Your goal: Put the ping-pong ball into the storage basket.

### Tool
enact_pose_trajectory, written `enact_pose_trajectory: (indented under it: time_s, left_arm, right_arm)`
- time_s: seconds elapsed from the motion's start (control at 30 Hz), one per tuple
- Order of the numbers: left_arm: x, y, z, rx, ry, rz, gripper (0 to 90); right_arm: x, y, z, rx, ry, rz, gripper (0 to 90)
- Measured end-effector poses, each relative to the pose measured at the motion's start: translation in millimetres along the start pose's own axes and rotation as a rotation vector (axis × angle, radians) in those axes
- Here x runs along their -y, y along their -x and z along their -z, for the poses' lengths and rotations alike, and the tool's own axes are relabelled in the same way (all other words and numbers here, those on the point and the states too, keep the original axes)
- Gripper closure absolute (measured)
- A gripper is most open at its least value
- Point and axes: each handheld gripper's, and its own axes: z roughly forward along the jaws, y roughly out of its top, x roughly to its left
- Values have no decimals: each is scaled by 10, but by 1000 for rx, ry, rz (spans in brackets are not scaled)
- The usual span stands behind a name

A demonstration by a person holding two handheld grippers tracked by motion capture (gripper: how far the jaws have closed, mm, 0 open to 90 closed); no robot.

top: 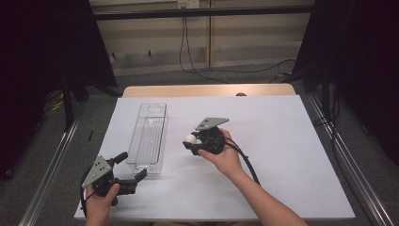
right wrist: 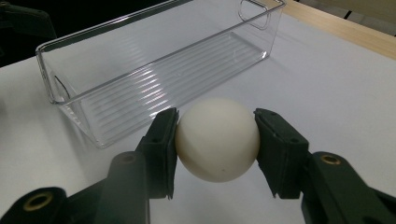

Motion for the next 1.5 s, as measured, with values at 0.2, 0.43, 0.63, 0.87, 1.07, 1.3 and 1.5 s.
enact_pose_trajectory:
  time_s: [0.2, 0.43, 0.63, 0.87, 1.07, 1.3, 1.5]
  left_arm:
    - [1, -4, 1, 10, -7, -13, 16]
    - [1, -6, 1, 19, -13, -15, 16]
    - [3, 2, -6, 7, -4, -2, 16]
    - [4, 4, -7, -1, 2, 2, 16]
    - [4, 5, -10, 6, 1, 4, 16]
    - [7, 0, -8, 7, -10, -3, 16]
    - [8, 5, -13, 9, -7, 1, 16]
  right_arm:
    - [-16, -23, -38, -7, -2, 3, 512]
    - [-51, -44, -73, -16, 10, 7, 512]
    - [-96, -65, -122, -24, 13, 4, 512]
    - [-133, -82, -153, -27, 17, 10, 512]
    - [-183, -122, -180, -29, 17, 14, 512]
    - [-205, -145, -233, -33, 16, 20, 512]
    - [-241, -160, -258, -33, 17, 20, 512]
